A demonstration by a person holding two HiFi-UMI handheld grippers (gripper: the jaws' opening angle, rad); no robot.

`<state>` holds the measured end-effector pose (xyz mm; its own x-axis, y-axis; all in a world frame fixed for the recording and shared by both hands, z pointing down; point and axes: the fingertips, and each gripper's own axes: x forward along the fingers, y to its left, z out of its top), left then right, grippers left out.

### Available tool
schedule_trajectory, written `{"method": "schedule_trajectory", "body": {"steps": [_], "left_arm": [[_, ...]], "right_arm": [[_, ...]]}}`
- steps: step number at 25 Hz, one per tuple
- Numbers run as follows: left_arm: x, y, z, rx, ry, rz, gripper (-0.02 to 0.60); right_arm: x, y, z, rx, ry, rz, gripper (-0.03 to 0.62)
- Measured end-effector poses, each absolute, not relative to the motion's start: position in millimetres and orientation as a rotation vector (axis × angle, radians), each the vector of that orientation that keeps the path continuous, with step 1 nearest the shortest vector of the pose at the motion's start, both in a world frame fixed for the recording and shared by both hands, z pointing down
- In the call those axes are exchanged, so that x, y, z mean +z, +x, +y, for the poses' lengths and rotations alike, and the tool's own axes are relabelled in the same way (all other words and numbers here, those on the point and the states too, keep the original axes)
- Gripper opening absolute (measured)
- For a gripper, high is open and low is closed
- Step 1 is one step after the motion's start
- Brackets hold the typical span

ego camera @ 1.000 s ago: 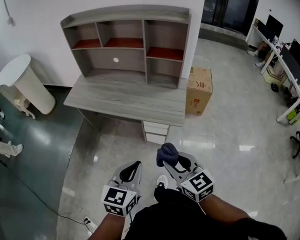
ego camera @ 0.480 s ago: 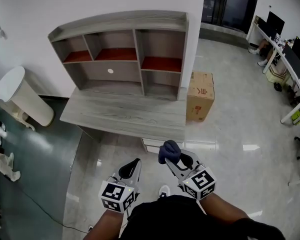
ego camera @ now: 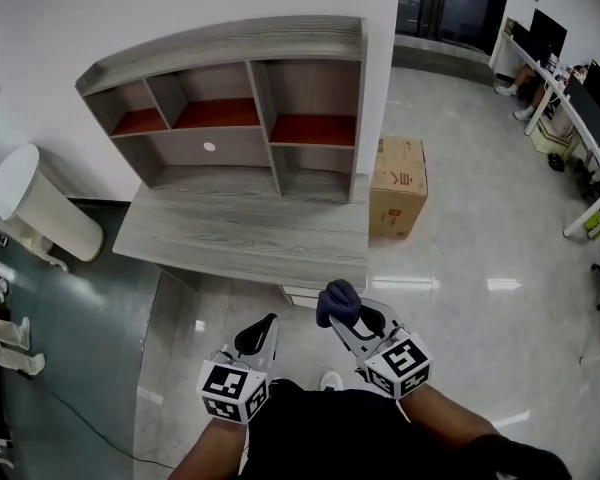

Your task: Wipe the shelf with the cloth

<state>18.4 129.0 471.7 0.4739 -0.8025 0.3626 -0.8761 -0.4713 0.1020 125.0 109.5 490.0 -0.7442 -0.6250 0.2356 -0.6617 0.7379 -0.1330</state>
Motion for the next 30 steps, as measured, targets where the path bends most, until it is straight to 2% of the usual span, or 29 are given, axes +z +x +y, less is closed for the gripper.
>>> {"method": "schedule_trajectory", "body": {"steps": [15, 30], "left_arm": [[471, 38, 51, 0.400, 2.575, -1.260, 0.011], [465, -20, -62, 0.391, 2.665, -1.100, 0.011]], "right_arm": [[499, 144, 51, 0.342, 1.207, -2.681, 0.143], [491, 73, -45, 0.330, 1.312, -2.587, 0.143]]}}
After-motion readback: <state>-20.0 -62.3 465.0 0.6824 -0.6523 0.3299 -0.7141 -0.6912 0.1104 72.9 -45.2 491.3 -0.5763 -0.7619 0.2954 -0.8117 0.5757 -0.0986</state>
